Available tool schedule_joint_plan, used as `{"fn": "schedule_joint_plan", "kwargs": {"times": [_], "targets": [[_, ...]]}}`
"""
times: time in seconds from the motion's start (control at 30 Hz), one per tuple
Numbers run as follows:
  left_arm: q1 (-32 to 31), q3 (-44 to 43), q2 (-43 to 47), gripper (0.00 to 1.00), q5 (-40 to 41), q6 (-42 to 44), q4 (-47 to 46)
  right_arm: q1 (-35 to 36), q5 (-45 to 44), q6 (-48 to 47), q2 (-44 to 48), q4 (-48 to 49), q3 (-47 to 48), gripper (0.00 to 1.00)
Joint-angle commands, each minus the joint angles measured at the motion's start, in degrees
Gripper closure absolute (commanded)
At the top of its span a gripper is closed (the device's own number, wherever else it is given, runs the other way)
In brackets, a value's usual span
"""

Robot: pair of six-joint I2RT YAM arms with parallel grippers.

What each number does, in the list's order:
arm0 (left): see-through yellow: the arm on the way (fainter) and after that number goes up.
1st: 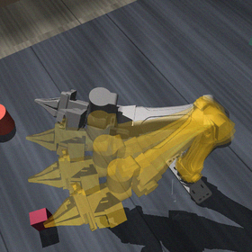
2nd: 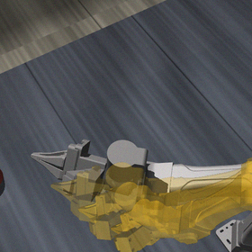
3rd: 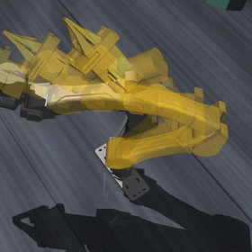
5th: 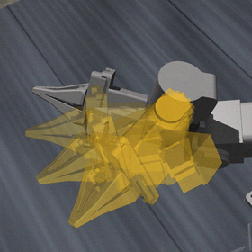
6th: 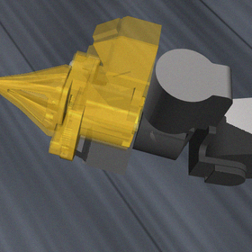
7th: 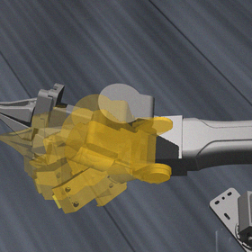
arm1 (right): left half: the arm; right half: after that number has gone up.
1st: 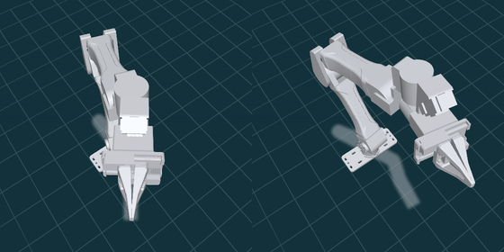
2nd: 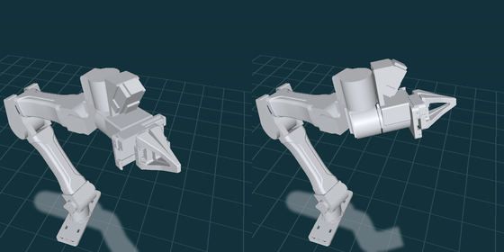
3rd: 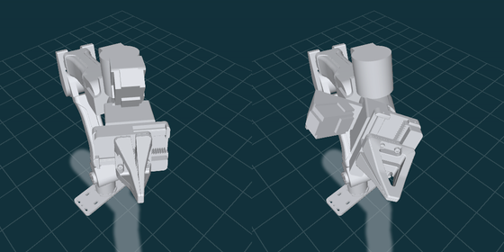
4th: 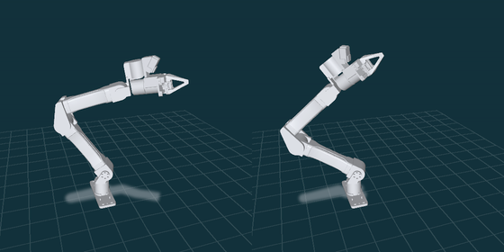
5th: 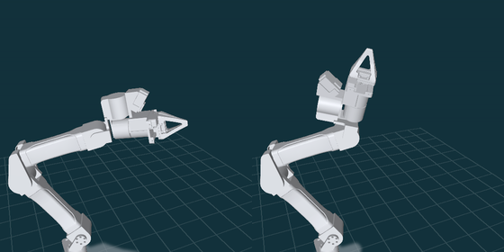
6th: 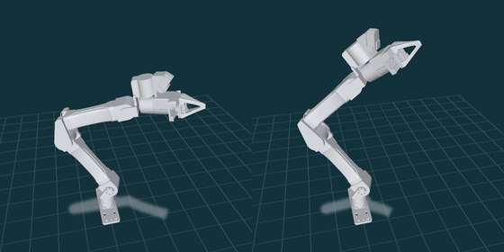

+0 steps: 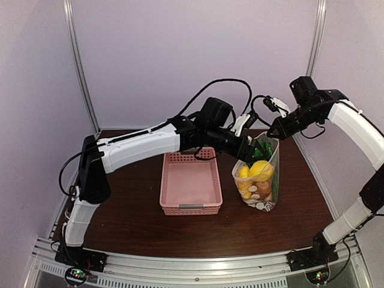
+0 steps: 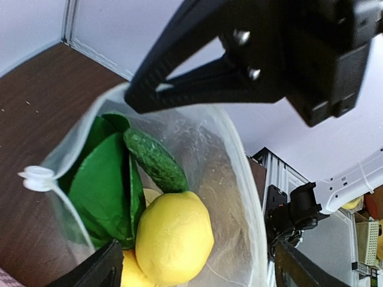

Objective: Place the food in the zip-top bag and seal the zipper
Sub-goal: Pass from the right arm to the left

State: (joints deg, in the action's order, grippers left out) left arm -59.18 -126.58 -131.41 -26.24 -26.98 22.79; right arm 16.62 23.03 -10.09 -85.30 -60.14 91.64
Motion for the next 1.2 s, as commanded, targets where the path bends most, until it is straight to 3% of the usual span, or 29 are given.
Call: {"fn": "schedule_joint_plan", "kwargs": {"times": [0.0,0.1,0.2,0.37,0.43,0.57,0.63,0.83,1.17], "targets": [[2.08,4.00,10.71,0.11,7.90,3.86,-5.56,-0.01,2.57,-1.79,2.46,1.03,-0.19,1.00],[5.38,11.29,13.58,0.14,9.83,-1.50,-9.07,-0.01,4.49,-3.53,2.77,1.42,-0.71,0.99],[8.84,20.93,15.24,0.18,5.24,-5.04,-15.06,0.02,6.68,-5.36,2.23,1.05,-1.09,0.99],[8.62,24.40,14.69,0.21,0.09,-4.29,-15.76,0.61,9.39,-6.60,1.65,1.95,-3.04,0.97],[8.47,24.79,14.83,0.23,0.55,0.43,-16.13,0.98,10.90,-7.37,1.39,2.02,-3.13,0.97],[9.07,24.65,14.93,0.21,6.90,26.45,-11.09,2.47,13.52,-10.64,1.27,2.30,-2.90,0.97],[10.15,26.49,14.87,0.20,7.97,33.68,-12.16,3.36,13.97,-12.43,1.25,2.36,-2.90,0.97],[12.26,35.26,14.63,0.23,-7.16,34.98,-27.99,4.16,16.00,-14.75,-2.36,1.47,-1.46,0.97],[9.02,36.18,13.89,0.38,-12.28,37.99,-33.79,4.98,16.27,-15.37,-5.62,0.74,-0.48,0.96]]}}
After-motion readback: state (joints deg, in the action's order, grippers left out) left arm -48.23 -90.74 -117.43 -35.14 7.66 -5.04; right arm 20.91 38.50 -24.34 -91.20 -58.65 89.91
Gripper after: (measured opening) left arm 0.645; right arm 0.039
